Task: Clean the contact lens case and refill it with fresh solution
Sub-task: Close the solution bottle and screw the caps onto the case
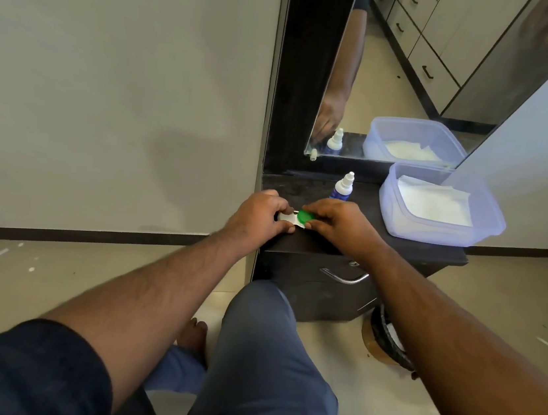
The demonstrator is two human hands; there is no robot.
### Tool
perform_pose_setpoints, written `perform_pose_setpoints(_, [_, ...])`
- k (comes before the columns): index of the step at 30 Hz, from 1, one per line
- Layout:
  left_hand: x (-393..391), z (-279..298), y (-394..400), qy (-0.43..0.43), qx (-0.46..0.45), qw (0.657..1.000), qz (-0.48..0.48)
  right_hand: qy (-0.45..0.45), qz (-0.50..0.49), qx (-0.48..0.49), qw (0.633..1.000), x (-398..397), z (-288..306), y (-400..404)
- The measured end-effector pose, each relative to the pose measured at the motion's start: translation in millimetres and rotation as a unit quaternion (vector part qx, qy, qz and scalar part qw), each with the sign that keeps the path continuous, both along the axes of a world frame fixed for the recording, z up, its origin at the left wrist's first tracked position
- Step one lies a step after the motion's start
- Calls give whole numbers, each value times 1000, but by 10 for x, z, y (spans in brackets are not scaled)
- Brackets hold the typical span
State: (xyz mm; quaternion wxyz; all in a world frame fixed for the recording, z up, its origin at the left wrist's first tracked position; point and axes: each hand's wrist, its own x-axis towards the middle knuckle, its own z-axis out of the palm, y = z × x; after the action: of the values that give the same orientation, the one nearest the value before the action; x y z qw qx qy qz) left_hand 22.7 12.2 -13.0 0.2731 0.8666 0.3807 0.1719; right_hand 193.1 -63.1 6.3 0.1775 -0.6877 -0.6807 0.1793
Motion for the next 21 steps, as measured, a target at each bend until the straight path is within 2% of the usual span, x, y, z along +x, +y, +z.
perform_pose_setpoints(13, [-2, -22, 7, -13, -1, 1000, 0, 38, -8, 71, 997, -2, -178, -29])
perform_pose_setpoints(21, [-30, -17, 26, -15, -9, 1000, -11, 85, -86, 118, 986, -62, -334, -53])
